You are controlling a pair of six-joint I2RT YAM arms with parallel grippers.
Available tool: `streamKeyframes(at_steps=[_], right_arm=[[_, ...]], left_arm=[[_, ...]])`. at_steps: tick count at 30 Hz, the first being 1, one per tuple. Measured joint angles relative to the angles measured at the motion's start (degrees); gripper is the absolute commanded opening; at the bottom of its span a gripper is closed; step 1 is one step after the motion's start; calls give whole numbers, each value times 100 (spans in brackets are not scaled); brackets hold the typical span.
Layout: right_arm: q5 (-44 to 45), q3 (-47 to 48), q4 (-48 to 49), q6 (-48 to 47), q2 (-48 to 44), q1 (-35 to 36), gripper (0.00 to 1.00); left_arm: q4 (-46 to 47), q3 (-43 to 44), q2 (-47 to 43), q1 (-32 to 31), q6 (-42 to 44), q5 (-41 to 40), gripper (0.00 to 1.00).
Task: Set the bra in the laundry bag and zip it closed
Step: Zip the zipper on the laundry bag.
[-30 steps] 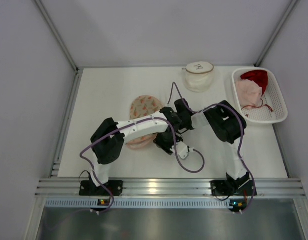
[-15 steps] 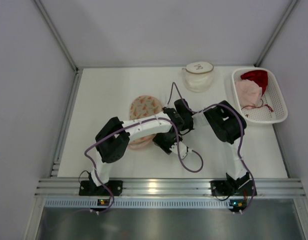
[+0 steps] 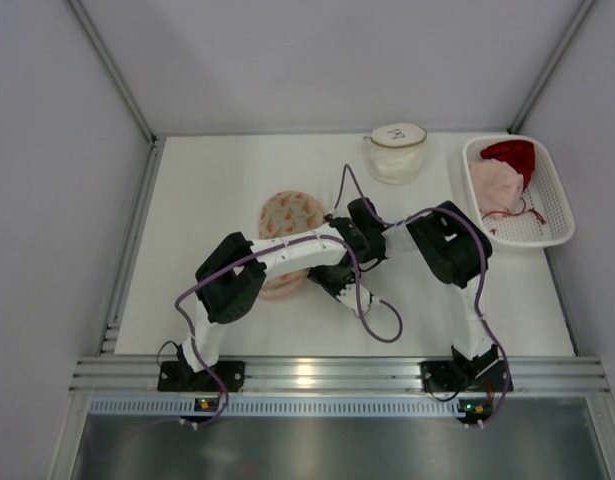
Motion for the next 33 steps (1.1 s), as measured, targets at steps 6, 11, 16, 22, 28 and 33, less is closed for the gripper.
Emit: streamKeyframes(at_steps=[6,11,16,22,28,33], right_arm=[[2,2,-13,-22,0,-2,0],[0,9,-39,-50,0,-2,0],[-24,48,-162,-144,0,-7,0],[-120,162,-413,-256,13,-35,0],[-286,271,-664,-470,50,-164,0],[-367,457,-1163,-833,76,-337,0]], left_arm=[[-13,-2,0,-2,17,33,0],[11,-118,-87,-11,17,114,0],[125,-446,-356,-76,20,157,0],[127,-774,-658,-225,-59,376,0],[26,-1099,-848,-385,-214,579,0],[42,-1443,-1062,-407,-313,688,0]])
